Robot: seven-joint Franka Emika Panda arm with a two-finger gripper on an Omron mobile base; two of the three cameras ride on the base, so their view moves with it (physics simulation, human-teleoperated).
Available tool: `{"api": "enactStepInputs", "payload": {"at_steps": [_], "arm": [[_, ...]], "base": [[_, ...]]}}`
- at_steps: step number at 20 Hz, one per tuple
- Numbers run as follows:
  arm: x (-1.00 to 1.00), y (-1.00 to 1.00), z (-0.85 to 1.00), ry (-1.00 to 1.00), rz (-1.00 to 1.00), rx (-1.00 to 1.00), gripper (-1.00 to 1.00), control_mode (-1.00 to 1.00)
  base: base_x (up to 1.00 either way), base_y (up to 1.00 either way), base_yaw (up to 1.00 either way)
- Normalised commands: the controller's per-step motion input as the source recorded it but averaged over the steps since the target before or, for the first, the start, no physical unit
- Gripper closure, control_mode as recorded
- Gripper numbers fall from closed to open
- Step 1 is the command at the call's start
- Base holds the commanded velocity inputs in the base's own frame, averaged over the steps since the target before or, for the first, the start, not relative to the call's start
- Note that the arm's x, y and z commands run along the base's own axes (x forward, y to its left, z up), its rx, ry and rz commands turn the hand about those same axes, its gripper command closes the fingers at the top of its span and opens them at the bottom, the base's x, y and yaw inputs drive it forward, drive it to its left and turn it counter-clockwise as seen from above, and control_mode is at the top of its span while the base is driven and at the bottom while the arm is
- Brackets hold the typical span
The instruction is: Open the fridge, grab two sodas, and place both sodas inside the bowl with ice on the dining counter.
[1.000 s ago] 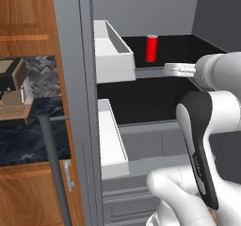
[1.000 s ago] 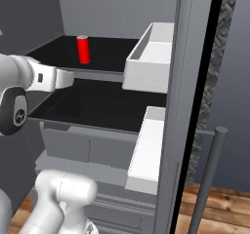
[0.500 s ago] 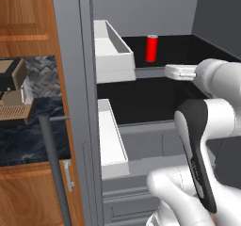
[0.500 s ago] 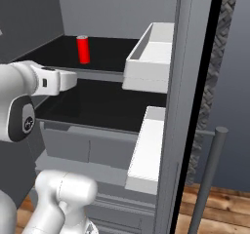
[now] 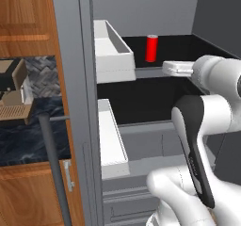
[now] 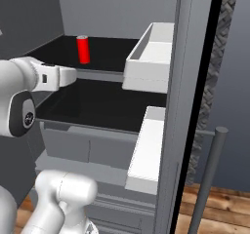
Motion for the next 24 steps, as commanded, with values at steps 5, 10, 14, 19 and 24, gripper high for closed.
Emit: {"api": "enactStepInputs", "payload": {"at_steps": [5, 10, 14, 19, 24], "arm": [[0.32, 0.08, 0.00, 0.00, 0.00, 0.00, -1.00, -1.00], [0.51, 0.19, 0.00, 0.00, 0.00, 0.00, -1.00, -1.00], [0.51, 0.21, 0.00, 0.00, 0.00, -0.01, -1.00, -1.00], [0.52, -0.07, 0.03, 0.00, 0.00, -0.01, -1.00, -1.00], [0.47, -0.20, 0.04, 0.00, 0.00, 0.00, -1.00, -1.00]], "base": [[0.00, 0.00, 0.00], [0.00, 0.00, 0.00], [0.00, 0.00, 0.00], [0.00, 0.00, 0.00], [0.00, 0.00, 0.00]]}}
